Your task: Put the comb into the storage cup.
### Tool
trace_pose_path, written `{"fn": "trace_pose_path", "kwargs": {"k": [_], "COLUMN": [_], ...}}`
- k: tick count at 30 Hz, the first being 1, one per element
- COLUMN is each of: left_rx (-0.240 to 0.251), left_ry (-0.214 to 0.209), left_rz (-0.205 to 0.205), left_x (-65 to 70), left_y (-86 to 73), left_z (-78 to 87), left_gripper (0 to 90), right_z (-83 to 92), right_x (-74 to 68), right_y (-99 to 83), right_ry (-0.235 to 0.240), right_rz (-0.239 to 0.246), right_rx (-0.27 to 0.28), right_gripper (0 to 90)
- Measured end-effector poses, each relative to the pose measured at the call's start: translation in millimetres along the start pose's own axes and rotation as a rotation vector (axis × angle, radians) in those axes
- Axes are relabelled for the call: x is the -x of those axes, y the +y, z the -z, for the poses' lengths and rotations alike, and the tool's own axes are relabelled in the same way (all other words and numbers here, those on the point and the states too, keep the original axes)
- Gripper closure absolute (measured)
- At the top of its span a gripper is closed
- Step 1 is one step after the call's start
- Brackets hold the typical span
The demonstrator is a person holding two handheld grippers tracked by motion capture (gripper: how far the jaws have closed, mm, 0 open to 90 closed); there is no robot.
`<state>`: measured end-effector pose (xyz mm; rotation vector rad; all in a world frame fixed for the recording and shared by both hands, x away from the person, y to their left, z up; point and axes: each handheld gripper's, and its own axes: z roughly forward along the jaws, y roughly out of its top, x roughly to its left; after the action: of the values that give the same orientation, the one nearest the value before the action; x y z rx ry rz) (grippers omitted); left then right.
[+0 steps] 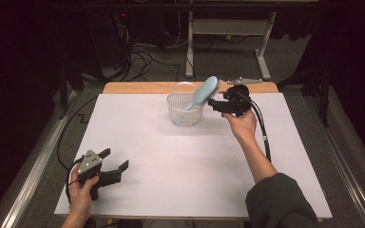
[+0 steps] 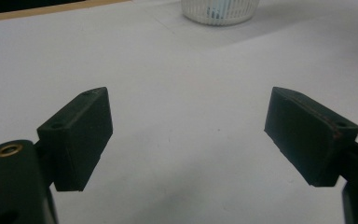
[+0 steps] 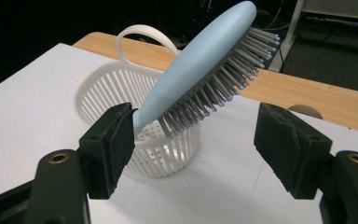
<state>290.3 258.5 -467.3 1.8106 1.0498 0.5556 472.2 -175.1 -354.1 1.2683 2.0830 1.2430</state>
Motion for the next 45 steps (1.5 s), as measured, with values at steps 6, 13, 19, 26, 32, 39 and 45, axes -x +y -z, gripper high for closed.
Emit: {"fn": "trace_pose_path", "kwargs": {"k": [6, 13, 19, 26, 32, 39, 45], "left_rx": [-0.005, 0.000, -0.003, -0.001, 0.005, 0.011, 0.012], "left_ry": [-0.011, -0.003, 0.004, 0.006, 0.007, 0.009, 0.008], "left_rz": [-0.001, 0.001, -0.004, -0.008, -0.003, -0.002, -0.004], "left_x": [-1.8, -2.4, -2.0, -0.8, -1.1, -0.5, 0.8], "left_y": [-0.8, -1.2, 0.0, 0.2, 0.2, 0.2, -0.6], "left_z": [0.3, 1.7, 0.4, 0.4, 0.6, 0.5, 1.7], "left_gripper": [15.9, 15.9, 15.9, 15.9, 15.9, 15.9, 15.8], "right_z": [5.8, 8.8, 15.1, 24.8, 31.4, 40.0, 48.0], "right_x": [3.0, 5.2, 7.0, 12.6, 16.6, 20.0, 22.4], "right_y": [-0.8, -3.3, -6.0, -13.1, -17.9, -21.6, -27.8], "right_ry": [0.002, -0.001, 0.010, 0.004, 0.001, 0.007, 0.008], "right_rz": [-0.005, -0.012, -0.009, -0.019, -0.022, -0.019, -0.021], "right_rx": [0.015, 0.010, 0.024, 0.029, 0.035, 0.045, 0.049], "right_gripper": [29.4, 29.6, 29.6, 29.5, 29.5, 29.5, 29.4]}}
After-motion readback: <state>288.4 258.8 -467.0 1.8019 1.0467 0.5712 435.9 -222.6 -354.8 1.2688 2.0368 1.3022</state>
